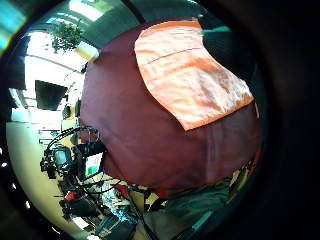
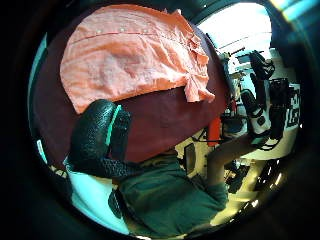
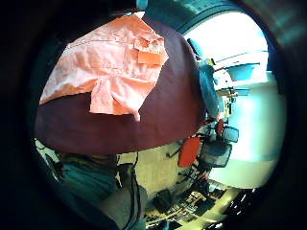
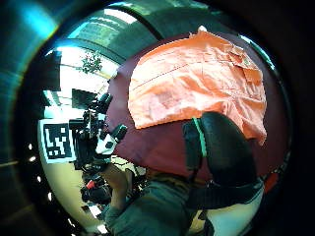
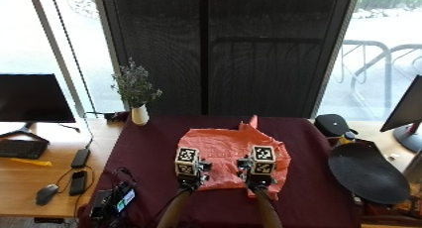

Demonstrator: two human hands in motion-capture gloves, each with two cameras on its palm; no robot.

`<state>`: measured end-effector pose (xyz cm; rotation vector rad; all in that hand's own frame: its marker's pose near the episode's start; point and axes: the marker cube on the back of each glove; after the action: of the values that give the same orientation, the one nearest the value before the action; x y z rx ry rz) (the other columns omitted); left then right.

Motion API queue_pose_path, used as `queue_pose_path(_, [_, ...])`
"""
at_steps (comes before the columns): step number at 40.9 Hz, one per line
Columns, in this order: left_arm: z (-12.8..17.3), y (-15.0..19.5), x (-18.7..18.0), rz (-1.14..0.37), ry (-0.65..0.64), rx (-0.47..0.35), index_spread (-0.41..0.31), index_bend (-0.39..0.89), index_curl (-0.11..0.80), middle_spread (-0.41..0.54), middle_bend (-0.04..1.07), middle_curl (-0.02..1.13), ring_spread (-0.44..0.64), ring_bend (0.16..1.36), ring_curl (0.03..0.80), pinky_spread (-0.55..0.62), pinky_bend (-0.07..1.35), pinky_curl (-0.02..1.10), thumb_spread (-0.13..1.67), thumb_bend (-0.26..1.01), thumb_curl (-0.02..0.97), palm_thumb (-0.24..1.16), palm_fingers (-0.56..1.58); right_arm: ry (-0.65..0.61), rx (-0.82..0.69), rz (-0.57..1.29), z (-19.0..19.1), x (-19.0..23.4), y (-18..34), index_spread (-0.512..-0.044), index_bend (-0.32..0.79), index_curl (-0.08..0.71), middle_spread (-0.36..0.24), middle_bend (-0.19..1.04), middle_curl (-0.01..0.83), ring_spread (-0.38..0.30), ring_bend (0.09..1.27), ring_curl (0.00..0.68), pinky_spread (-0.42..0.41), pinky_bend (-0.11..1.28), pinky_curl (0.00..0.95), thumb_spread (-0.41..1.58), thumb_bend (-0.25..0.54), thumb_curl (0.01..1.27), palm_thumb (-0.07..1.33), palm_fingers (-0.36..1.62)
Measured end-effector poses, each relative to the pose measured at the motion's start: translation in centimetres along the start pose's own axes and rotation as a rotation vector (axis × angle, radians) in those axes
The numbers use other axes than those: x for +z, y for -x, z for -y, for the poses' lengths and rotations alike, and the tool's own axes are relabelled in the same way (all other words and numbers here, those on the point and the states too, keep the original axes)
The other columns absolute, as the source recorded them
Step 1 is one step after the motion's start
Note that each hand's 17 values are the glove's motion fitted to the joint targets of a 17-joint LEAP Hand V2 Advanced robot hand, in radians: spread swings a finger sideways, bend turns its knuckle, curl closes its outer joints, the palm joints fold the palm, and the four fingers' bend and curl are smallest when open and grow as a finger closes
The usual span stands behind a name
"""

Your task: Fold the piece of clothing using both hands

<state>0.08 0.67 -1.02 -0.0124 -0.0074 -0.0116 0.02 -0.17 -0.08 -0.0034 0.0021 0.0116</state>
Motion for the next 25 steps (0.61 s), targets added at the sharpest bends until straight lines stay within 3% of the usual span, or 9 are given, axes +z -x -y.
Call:
queue_pose_path(4, [-0.3, 0.0, -0.5, -0.006, -0.001, -0.006, -0.062, 0.1, 0.052, -0.009, 0.26, 0.14, 0.07, 0.51, 0.173, 0.13, 0.42, 0.13, 0.65, 0.2, 0.099, 0.33, 0.53, -0.009, 0.001, 0.017, -0.1, -0.3, 0.3, -0.246, 0.18, 0.099, -0.001, 0.17, 0.073, 0.079, 0.23, 0.073, 0.174, 0.5, 0.163, 0.67, 0.305, 0.1, 0.44, 0.31])
queue_pose_path(9, [-0.9, -0.1, -1.4, -0.002, 0.002, -0.009, -0.076, 0.12, 0.087, -0.005, 0.25, 0.2, 0.09, 0.55, 0.23, 0.17, 0.45, 0.18, 0.87, 0.19, 0.139, 0.35, 0.47, -0.032, 0.006, 0.016, 0.2, 0.0, 0.2, -0.307, 0.16, 0.147, -0.001, 0.18, 0.117, 0.104, 0.24, 0.111, 0.219, 0.53, 0.215, 0.92, 0.319, 0.14, 0.47, 0.28])
queue_pose_path(16, [-0.6, 0.0, -1.2, -0.006, -0.005, 0.009, -0.086, 0.12, 0.127, -0.004, 0.26, 0.25, 0.12, 0.57, 0.261, 0.21, 0.47, 0.22, 1.04, 0.16, 0.183, 0.36, 0.44, -0.045, 0.015, 0.005, -0.5, -0.6, 0.0, -0.347, 0.16, 0.186, -0.001, 0.18, 0.161, 0.122, 0.26, 0.144, 0.248, 0.55, 0.251, 1.12, 0.296, 0.18, 0.47, 0.25])
queue_pose_path(25, [-0.4, 0.1, -1.4, -0.003, -0.014, 0.012, -0.09, 0.13, 0.164, 0.001, 0.26, 0.3, 0.13, 0.58, 0.285, 0.23, 0.47, 0.25, 1.12, 0.1, 0.224, 0.37, 0.41, -0.016, 0.011, 0.015, -0.5, -0.1, 0.0, -0.365, 0.16, 0.225, -0.001, 0.17, 0.201, 0.132, 0.27, 0.178, 0.263, 0.57, 0.281, 1.23, 0.261, 0.23, 0.49, 0.24])
